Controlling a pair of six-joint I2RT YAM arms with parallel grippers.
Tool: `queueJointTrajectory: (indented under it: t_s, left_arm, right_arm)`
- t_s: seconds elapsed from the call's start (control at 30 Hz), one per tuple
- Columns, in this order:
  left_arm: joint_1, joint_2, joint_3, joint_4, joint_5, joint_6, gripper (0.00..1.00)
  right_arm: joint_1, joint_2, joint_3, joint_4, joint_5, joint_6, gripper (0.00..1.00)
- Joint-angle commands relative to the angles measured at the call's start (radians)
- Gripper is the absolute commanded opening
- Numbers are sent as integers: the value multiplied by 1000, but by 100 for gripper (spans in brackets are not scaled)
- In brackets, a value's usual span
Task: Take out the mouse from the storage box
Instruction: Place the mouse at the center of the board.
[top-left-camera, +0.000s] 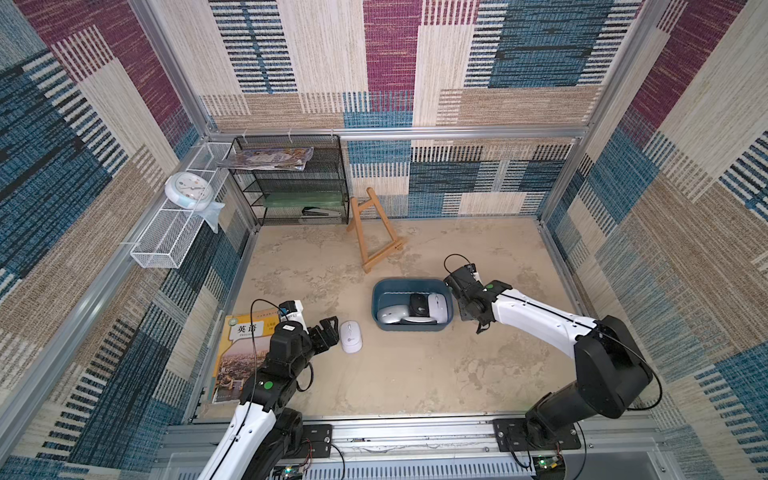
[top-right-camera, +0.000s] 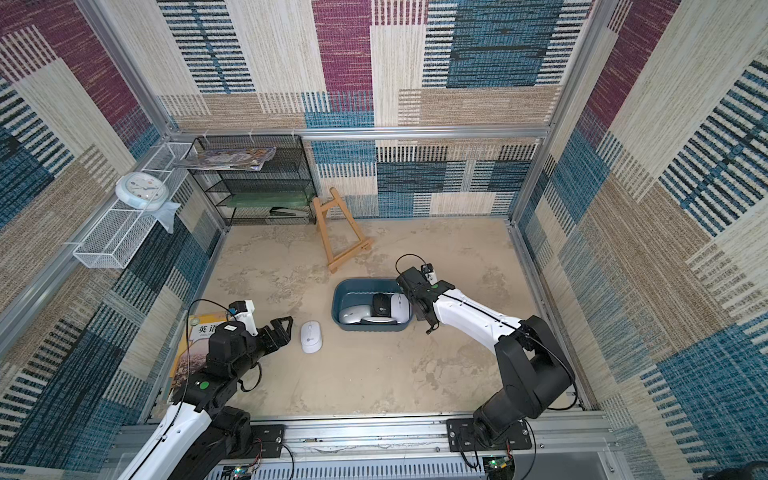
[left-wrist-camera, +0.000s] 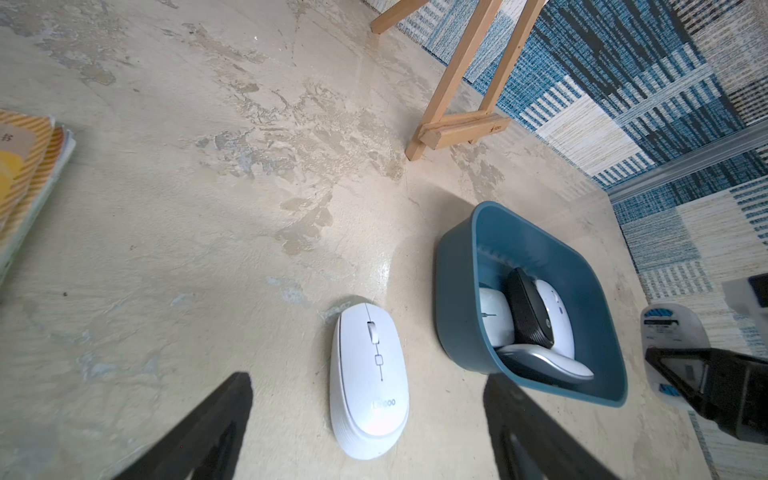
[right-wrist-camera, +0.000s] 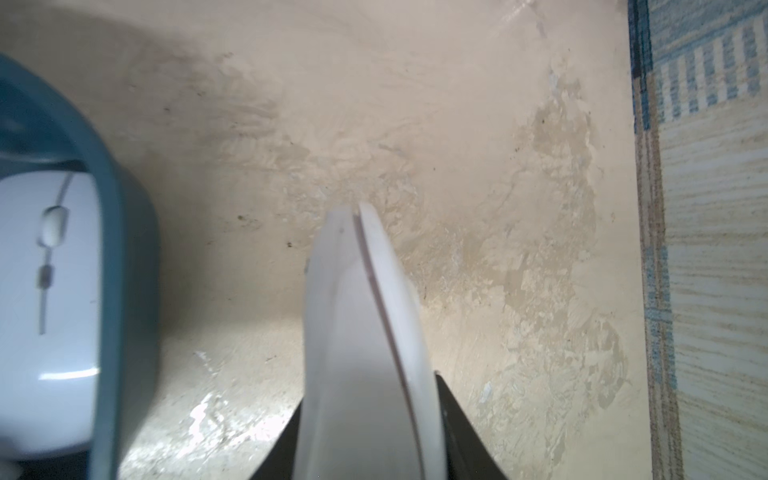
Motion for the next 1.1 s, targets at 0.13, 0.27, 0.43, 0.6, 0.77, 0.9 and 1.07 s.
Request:
queueJointTrajectory:
  t_s: [0.13,0.27,0.43,0.6,0.77,0.9,1.07]
  left_arm:
    - [1,6,3,11,-7,3,91]
    - [1,9,2,13,-5,3,91]
    - [1,18,3,20,0,3,91]
    - [1,31,1,31,0,1,91]
    - [2,48,1,36,2,-1,91]
    - [1,49,1,37,2,0,91]
    - [1,38,2,31,5,0,91]
  right_arm:
    - [-37,48,-4,-10,11,79,28]
    - [-53,75,-14,-4,2,88,29]
    - [-55,109,-13,0,-10,86,29]
    - [-51,132,-5,-7,-8,77,32]
    - [-46,149,3,-12,-5,75,34]
    - [-29,165,12,-19,-2,73,37]
    - [-2,180,23,-35,15,85,47]
